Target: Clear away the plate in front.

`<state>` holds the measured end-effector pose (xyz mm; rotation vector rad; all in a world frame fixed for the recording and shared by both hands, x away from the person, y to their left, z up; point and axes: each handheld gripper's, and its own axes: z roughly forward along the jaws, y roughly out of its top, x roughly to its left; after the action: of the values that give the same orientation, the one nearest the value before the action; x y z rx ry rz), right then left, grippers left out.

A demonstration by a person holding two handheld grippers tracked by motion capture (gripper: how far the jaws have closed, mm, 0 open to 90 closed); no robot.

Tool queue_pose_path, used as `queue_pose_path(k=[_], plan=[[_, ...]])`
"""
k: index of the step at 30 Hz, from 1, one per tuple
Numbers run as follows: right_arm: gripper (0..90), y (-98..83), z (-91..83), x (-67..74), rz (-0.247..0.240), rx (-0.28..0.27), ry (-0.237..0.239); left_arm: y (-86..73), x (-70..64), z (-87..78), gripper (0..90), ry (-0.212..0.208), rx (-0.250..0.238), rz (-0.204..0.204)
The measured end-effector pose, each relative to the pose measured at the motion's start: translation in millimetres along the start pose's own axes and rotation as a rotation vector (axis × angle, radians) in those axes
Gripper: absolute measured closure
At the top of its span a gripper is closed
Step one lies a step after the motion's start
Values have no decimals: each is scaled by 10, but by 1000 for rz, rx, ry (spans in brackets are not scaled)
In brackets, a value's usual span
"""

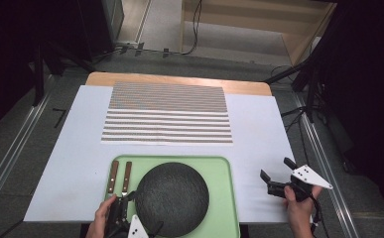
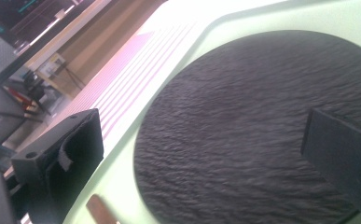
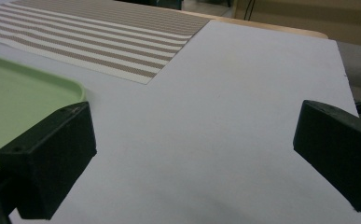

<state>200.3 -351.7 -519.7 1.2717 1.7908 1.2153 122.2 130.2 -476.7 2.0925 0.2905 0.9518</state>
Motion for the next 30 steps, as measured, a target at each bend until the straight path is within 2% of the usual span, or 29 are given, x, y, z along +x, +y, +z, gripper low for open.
queue_pose_path(k=[14,17,21,26,30], plan=[[0,0,1,0,1,-1,1,-178,364,-45,0,62,6,-126],[0,1,1,1,1,0,0,-241,441,-44,0,71,7,-166],[0,1,1,0,1,-1,1,-327,542,-43,0,94,21,-200],[0,1,3,-1,-1,-2,2,-420,664,-50,0,129,40,-220],[0,1,3,-1,0,-3,3,-506,769,-60,0,147,50,-253]])
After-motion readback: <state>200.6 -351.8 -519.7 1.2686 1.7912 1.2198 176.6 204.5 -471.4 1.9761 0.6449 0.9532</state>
